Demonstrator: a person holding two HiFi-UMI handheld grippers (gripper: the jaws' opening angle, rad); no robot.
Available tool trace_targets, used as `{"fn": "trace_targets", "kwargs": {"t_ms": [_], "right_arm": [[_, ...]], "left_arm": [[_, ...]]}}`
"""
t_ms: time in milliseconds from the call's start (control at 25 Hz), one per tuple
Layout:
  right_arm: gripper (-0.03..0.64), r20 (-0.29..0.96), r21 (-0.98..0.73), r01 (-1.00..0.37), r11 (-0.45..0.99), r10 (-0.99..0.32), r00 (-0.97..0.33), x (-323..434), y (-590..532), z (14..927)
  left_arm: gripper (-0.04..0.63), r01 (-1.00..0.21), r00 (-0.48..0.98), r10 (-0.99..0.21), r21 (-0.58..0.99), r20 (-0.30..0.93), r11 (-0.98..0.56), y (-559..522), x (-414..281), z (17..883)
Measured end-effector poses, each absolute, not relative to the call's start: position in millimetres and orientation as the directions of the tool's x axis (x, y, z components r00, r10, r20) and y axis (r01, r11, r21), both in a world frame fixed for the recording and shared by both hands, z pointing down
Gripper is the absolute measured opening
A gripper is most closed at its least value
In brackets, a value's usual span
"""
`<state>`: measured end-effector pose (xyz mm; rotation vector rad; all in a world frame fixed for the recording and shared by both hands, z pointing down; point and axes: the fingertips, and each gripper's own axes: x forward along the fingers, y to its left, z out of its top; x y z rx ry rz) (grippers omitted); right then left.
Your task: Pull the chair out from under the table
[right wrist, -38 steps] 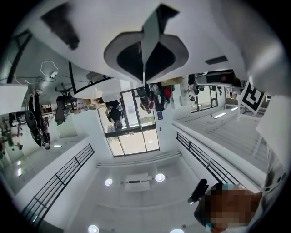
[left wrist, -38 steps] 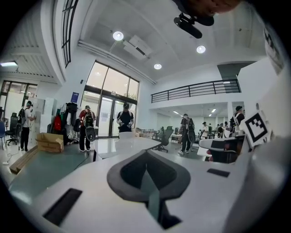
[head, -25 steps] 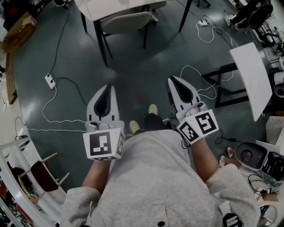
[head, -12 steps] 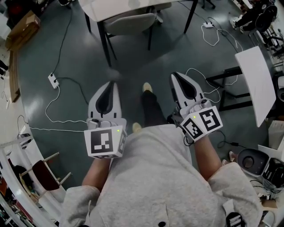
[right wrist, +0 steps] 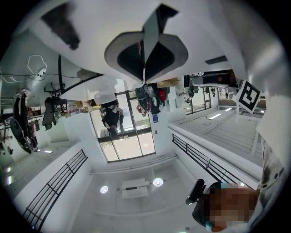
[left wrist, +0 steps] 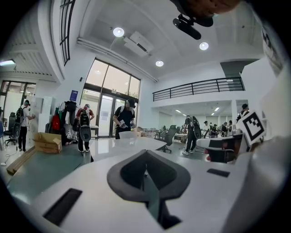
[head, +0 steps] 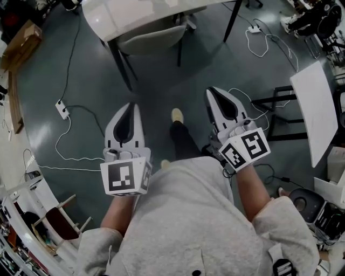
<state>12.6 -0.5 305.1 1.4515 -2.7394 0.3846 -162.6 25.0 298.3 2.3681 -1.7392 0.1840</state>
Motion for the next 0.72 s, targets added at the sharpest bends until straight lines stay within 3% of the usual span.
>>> {"fn": "trace_targets", "kwargs": {"t_ms": [720], "right_arm": [[0.031,0.155,-0.251,-0.762,0.597,-0.752,-0.641,22.8,-172.6,308.1]], "left_arm": [[0.015,-0.963,0.268,-0.920,0.107,0.287,-0.247,-138.2,-132.7,307.4]]}}
